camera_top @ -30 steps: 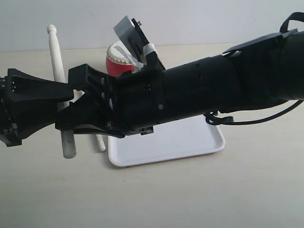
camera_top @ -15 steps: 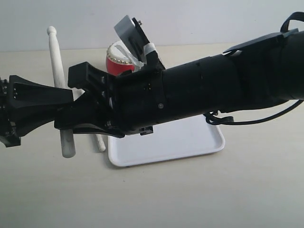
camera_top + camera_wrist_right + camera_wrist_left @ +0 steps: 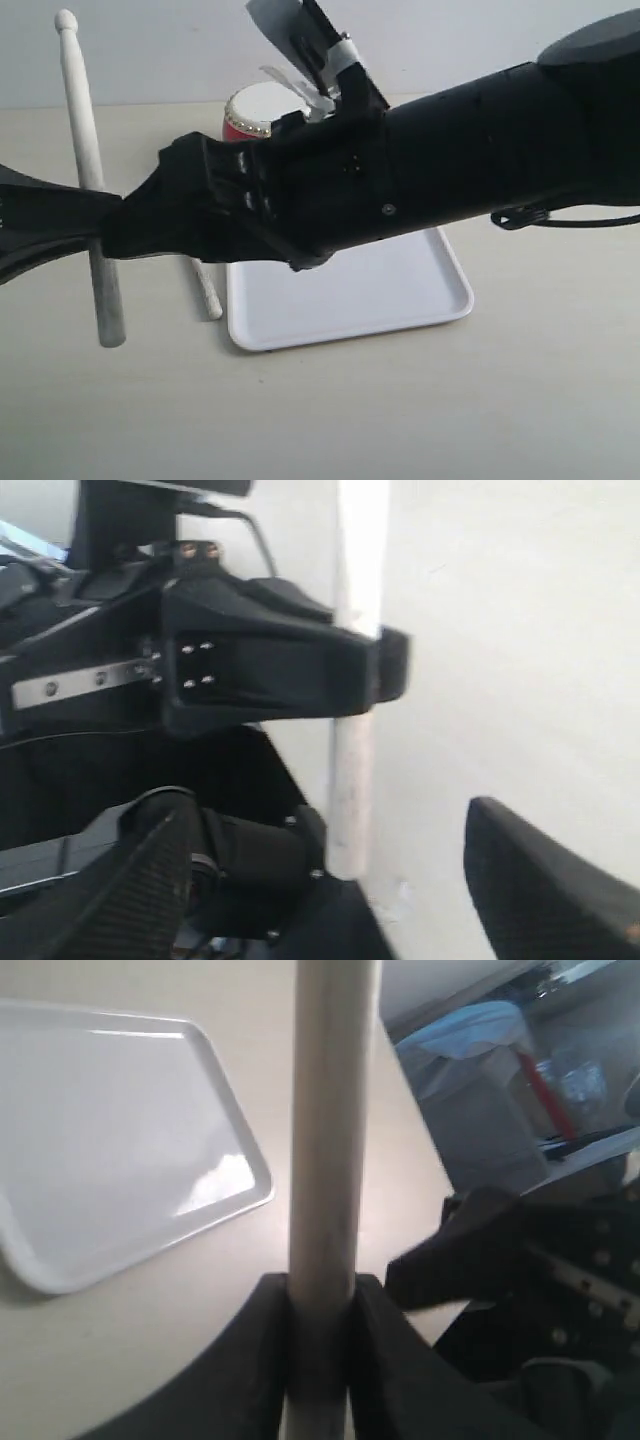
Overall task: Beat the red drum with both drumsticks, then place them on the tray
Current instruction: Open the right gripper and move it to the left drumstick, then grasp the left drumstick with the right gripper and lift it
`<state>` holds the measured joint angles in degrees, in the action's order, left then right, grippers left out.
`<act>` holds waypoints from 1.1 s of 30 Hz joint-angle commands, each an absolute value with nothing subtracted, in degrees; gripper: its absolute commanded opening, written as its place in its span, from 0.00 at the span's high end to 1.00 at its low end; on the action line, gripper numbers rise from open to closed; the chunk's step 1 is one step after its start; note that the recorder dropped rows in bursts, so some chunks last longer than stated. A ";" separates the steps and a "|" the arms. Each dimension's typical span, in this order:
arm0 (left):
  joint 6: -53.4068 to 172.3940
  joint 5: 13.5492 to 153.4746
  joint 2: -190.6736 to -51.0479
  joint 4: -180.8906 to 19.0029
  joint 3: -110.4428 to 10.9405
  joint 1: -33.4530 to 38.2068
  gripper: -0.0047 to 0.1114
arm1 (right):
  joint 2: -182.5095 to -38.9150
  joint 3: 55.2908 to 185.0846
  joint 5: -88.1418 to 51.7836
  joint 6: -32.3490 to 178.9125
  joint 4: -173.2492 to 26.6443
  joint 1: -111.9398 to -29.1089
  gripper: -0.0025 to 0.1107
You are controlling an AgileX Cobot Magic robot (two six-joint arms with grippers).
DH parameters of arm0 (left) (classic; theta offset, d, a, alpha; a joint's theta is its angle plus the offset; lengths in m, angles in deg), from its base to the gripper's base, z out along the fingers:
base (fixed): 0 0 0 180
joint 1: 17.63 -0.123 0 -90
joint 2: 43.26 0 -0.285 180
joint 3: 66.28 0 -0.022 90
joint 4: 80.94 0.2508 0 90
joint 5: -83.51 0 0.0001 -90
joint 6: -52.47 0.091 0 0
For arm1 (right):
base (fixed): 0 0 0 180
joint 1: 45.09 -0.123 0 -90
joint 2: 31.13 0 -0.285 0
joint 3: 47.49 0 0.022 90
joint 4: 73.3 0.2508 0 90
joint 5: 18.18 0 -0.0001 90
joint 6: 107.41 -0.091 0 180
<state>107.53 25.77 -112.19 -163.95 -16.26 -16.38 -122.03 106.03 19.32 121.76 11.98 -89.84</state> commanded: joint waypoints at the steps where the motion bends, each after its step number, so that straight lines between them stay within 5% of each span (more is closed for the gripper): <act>1: 90.85 28.97 -101.39 -139.16 -21.27 -16.49 0.96 | -119.36 108.86 12.11 110.78 -5.95 -89.98 0.34; 10: 66.19 21.26 -84.21 -98.69 -30.85 -16.49 0.96 | -126.18 119.55 13.28 92.94 -31.53 -89.98 0.36; 33: 59.08 15.84 -77.54 -90.36 -30.85 -16.28 0.96 | -166.42 165.26 48.04 69.77 -60.52 -91.66 0.41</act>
<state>59.81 15.70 -77.86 -90.68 -30.53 -16.38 -163.78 160.62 44.84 70.64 -57.73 -90.39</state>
